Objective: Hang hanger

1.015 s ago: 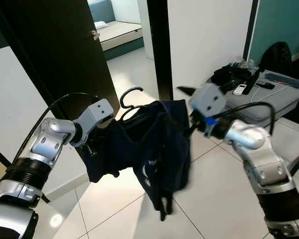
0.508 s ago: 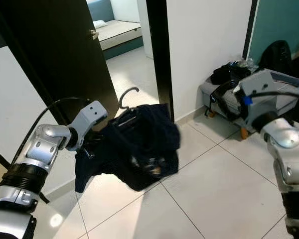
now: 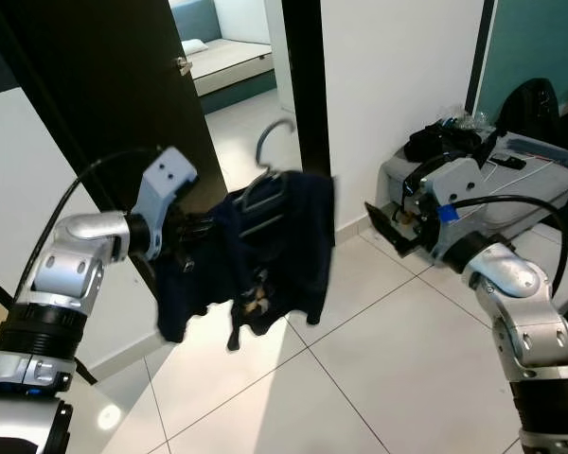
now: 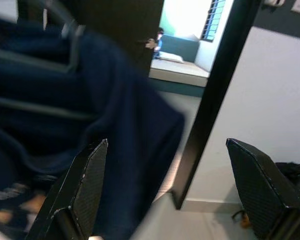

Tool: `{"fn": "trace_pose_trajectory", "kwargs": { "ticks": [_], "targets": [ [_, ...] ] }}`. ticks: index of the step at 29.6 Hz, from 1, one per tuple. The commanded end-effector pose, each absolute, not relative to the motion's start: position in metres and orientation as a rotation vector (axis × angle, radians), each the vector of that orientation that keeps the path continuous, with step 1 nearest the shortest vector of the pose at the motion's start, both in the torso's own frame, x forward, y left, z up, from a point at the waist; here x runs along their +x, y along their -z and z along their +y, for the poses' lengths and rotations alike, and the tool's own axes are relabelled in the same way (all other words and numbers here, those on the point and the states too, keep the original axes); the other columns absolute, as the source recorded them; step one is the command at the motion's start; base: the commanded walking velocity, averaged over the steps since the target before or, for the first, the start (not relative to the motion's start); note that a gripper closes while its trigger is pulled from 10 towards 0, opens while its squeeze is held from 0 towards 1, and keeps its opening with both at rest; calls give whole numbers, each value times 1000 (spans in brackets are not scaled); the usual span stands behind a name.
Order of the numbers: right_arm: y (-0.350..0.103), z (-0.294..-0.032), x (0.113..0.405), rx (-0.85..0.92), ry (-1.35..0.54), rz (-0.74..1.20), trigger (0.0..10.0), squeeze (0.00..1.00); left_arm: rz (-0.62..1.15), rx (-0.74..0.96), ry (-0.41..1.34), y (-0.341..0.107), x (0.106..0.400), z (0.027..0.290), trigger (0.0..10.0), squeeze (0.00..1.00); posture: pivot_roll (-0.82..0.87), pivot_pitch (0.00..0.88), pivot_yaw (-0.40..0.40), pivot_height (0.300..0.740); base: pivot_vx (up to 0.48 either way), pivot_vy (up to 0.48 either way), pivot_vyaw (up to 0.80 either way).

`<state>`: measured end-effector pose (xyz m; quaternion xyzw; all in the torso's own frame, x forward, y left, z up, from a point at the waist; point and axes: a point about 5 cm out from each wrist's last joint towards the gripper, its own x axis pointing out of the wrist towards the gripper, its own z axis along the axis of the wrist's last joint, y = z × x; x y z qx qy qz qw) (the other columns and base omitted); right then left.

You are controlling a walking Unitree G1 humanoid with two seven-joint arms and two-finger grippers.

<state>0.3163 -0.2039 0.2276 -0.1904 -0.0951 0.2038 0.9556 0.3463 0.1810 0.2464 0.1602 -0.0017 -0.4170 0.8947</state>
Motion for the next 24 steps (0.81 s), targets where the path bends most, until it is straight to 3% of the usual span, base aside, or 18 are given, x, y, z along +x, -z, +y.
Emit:
{"fn": "trace_pose_trajectory", "kwargs": {
  "ticks": [1, 5, 13, 24],
  "targets": [
    [-223, -201, 314, -331, -448, -188, 10000, 0, -81, 317, 897, -260, 341, 185, 10000, 0, -80, 0, 172, 740, 0, 0, 0],
    [-222, -205, 311, -243, -477, -199, 10000, 0, -123, 314, 924, -271, 337, 189, 10000, 0, -76, 0, 171, 740, 0, 0, 0],
    [-220, -213, 309, -233, -478, -183, 10000, 0, -142, 334, 918, -277, 336, 193, 10000, 0, -77, 0, 169, 740, 0, 0, 0],
    [-210, -212, 307, -265, -536, -124, 10000, 0, -216, 349, 1053, -293, 322, 170, 10000, 0, -76, 0, 166, 740, 0, 0, 0]
  ]
}}
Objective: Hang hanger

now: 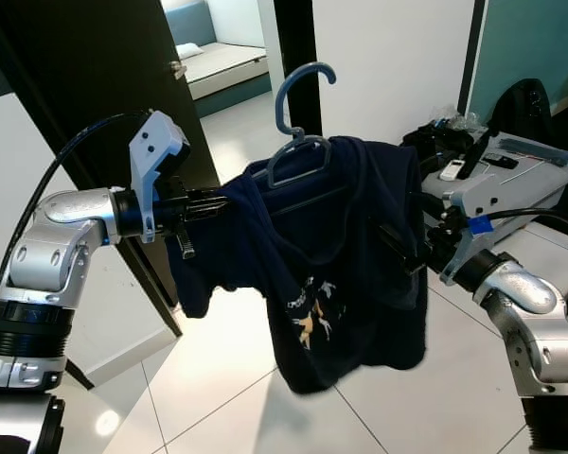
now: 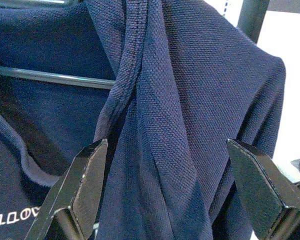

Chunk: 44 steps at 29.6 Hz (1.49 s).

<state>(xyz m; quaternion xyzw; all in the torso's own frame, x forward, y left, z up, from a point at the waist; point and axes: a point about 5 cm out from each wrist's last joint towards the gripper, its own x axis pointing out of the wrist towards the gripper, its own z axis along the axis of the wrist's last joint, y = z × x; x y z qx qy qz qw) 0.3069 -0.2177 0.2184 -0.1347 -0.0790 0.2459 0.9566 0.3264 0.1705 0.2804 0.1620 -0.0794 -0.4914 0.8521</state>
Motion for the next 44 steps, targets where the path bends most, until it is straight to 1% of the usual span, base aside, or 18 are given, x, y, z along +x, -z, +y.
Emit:
{"fn": "trace_pose_trajectory", "kwargs": {
  "ticks": [1, 9, 10, 11, 12, 13, 14, 15, 16, 23, 27, 28, 32, 34, 37, 38, 44],
  "targets": [
    [-209, -211, 306, -268, -553, -116, 10000, 0, -229, 354, 1077, -296, 319, 166, 10000, 0, -76, 0, 166, 740, 0, 0, 0],
    [-212, -211, 311, -245, -539, -135, 10000, 0, -232, 376, 1099, -299, 316, 165, 10000, 0, -73, 0, 169, 740, 0, 0, 0],
    [-213, -212, 312, -244, -539, -140, 6039, 0, -232, 380, 1099, -299, 316, 165, 10000, 0, -73, 0, 170, 740, 0, 0, 0],
    [-213, -212, 312, -244, -539, -140, 6039, 0, -232, 380, 1099, -299, 316, 165, 10000, 0, -73, 0, 170, 740, 0, 0, 0],
    [-214, -212, 312, -246, -538, -142, 4471, 0, -232, 382, 1098, -300, 316, 166, 10000, 0, -74, 0, 170, 740, 0, 0, 0],
    [-214, -212, 312, -246, -538, -142, 4471, 0, -232, 382, 1098, -300, 316, 166, 10000, 0, -74, 0, 170, 740, 0, 0, 0],
    [-214, -212, 312, -248, -536, -144, 1176, 0, -234, 382, 1097, -301, 316, 167, 10000, 0, -74, 0, 170, 740, 0, 0, 0],
    [-214, -212, 312, -248, -536, -144, 1176, 0, -234, 382, 1097, -301, 316, 167, 10000, 0, -74, 0, 170, 740, 0, 0, 0],
    [-215, -213, 312, -249, -532, -147, 0, 0, -235, 382, 1097, -302, 315, 167, 10000, 0, -75, 0, 170, 740, 0, 0, 0],
    [-215, -211, 311, -242, -534, -158, 0, 0, -220, 376, 1081, -296, 317, 170, 10000, 0, -75, 0, 168, 740, 0, 0, 0],
    [-215, -210, 310, -241, -540, -162, 0, 0, -197, 370, 1043, -291, 318, 178, 10000, 0, -75, 0, 168, 740, 0, 0, 0],
    [-217, -212, 310, -243, -542, -164, 0, 0, -184, 372, 1021, -288, 319, 184, 10000, 0, -79, 0, 162, 740, 0, 0, 0],
    [-218, -213, 310, -247, -542, -166, 0, 0, -175, 374, 1008, -287, 319, 188, 10000, 0, -79, 0, 162, 740, 0, 0, 0],
    [-227, -219, 308, -258, -568, -181, 0, 0, -134, 403, 978, -281, 317, 202, 10000, 0, -81, 0, 150, 740, 0, 0, 0],
    [-232, -222, 307, -260, -587, -192, 0, 0, -115, 417, 968, -278, 316, 209, 10000, 0, -79, 0, 148, 740, 0, 0, 0],
    [-243, -230, 306, -282, -618, -202, 0, 0, -90, 439, 963, -275, 313, 219, 10000, 0, -79, 0, 140, 740, 0, 0, 0],
    [-249, -236, 308, -365, -671, -172, 0, 0, -90, 450, 987, -275, 308, 220, 10000, 0, -77, 0, 124, 740, 0, 0, 0]
  ]
}}
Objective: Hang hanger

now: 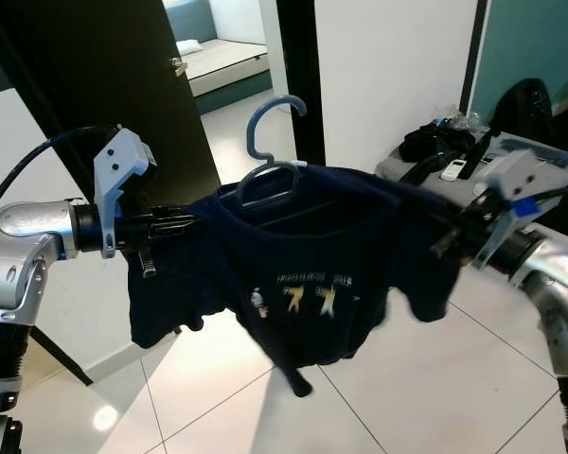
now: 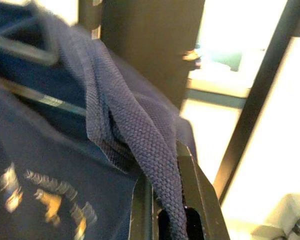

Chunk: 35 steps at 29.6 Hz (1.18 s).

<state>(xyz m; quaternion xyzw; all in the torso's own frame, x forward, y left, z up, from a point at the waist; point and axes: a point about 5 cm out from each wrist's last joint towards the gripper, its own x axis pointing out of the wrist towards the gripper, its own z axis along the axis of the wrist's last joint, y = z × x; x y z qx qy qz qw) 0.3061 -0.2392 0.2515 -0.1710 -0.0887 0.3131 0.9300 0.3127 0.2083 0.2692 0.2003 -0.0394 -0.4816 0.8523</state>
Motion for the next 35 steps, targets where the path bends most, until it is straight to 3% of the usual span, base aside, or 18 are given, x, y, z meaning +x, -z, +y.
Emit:
{"fn": "trace_pose_trajectory", "kwargs": {
  "ticks": [1, 7, 14, 27, 35],
  "targets": [
    [-249, -236, 308, -365, -671, -172, 0, 0, -90, 450, 987, -275, 308, 220, 10000, 0, -77, 0, 124, 740, 0, 0, 0],
    [-256, -228, 311, -448, -784, -154, 0, 0, -129, 430, 1057, -275, 302, 209, 10000, 0, -75, 0, 111, 740, 0, 0, 0],
    [-272, -232, 321, -420, -736, -211, 0, 0, -83, 441, 1232, -263, 285, 196, 10000, 0, -73, 0, 108, 740, 0, 0, 0],
    [-281, -254, 325, -493, -688, -198, 0, 0, -7, 510, 1253, -267, 275, 224, 10000, 0, -71, 0, 110, 740, 0, 0, 0],
    [-269, -233, 303, -440, -978, -183, 0, 0, -44, 502, 1217, -269, 278, 224, 10000, 0, -70, 0, 109, 740, 0, 0, 0]
  ]
}}
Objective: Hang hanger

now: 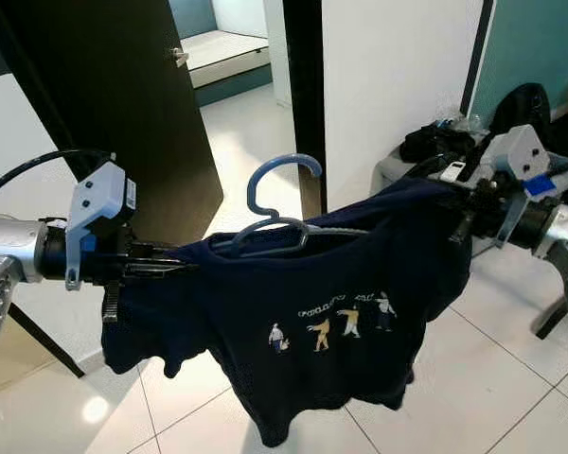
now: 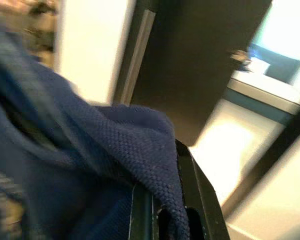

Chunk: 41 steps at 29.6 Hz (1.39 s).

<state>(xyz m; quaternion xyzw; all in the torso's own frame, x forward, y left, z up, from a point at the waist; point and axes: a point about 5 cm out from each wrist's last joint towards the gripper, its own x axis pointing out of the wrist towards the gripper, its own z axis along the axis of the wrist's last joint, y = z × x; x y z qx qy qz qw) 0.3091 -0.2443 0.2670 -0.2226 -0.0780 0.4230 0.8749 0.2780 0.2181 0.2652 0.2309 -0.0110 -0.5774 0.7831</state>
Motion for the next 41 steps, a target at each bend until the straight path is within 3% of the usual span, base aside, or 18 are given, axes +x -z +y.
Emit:
{"fn": "trace_pose_trajectory", "kwargs": {
  "ticks": [1, 4, 5, 7, 8, 9, 10, 17, 19, 24, 29, 31, 32, 33, 34, 36, 37, 41],
  "targets": [
    [-270, -231, 301, -428, -1003, -188, 0, 0, -48, 500, 1215, -268, 278, 223, 10000, 0, -74, 0, 111, 740, 0, 0, 0],
    [-269, -229, 300, -430, -1024, -186, 0, 0, -57, 492, 1209, -268, 279, 223, 10000, 0, -74, 0, 111, 740, 0, 0, 0],
    [-268, -229, 300, -434, -1022, -185, 2863, 0, -60, 489, 1209, -268, 279, 223, 10000, 0, -76, 0, 111, 740, 0, 0, 0],
    [-268, -229, 301, -436, -1020, -185, 2745, 0, -62, 488, 1209, -268, 279, 223, 10000, 0, -76, 0, 111, 740, 0, 0, 0],
    [-268, -229, 302, -428, -1015, -186, 4353, 0, -65, 487, 1207, -268, 279, 223, 10000, 0, -76, 0, 112, 740, 0, 0, 0],
    [-269, -229, 303, -412, -1006, -190, 10000, 0, -69, 485, 1205, -268, 280, 222, 10000, 0, -74, 0, 110, 740, 0, 0, 0],
    [-270, -230, 304, -406, -990, -192, 10000, 1000, -73, 484, 1202, -268, 280, 223, 10000, 0, -74, 0, 110, 740, 0, 0, 0],
    [-266, -238, 311, -458, -913, -162, 10000, 1000, -79, 478, 1196, -268, 281, 223, 10000, 0, -74, 0, 110, 740, 0, 0, 0],
    [-261, -254, 323, -548, -737, -96, 10000, 1000, -85, 458, 1184, -266, 282, 224, 10000, 0, -73, 0, 112, 740, 0, 0, 0],
    [-261, -271, 334, -585, -534, -74, 10000, 1000, -98, 423, 1162, -263, 284, 223, 10000, 0, -74, 0, 114, 740, 0, 0, 0],
    [-266, -279, 339, -540, -410, -108, 10000, 1000, -107, 395, 1151, -258, 286, 219, 10000, 0, -74, 0, 115, 740, 0, 0, 0],
    [-267, -275, 340, -438, -400, -163, 10000, 1000, -120, 368, 1140, -255, 287, 213, 10000, 0, -73, 0, 113, 740, 0, 0, 0],
    [-264, -267, 338, -375, -439, -184, 10000, 894, -125, 361, 1136, -253, 287, 210, 10000, 0, -72, 0, 112, 740, 0, 0, 0],
    [-262, -261, 337, -340, -468, -197, 10000, 894, -128, 358, 1133, -251, 287, 208, 10000, 0, -72, 0, 112, 740, 0, 0, 0],
    [-259, -251, 334, -268, -529, -215, 10000, 506, -136, 357, 1118, -251, 289, 206, 10000, 0, -72, 0, 112, 740, 0, 0, 0],
    [-258, -245, 331, -222, -567, -227, 10000, 506, -142, 357, 1108, -251, 290, 205, 10000, 0, -72, 0, 112, 740, 0, 0, 0],
    [-256, -235, 327, -140, -630, -230, 10000, 0, -157, 348, 1084, -253, 292, 204, 10000, 0, -72, 0, 112, 740, 0, 0, 0],
    [-252, -216, 321, 5, -709, -252, 10000, 0, -200, 334, 1006, -256, 299, 200, 10000, 0, -72, 0, 111, 740, 0, 0, 0]
  ]
}}
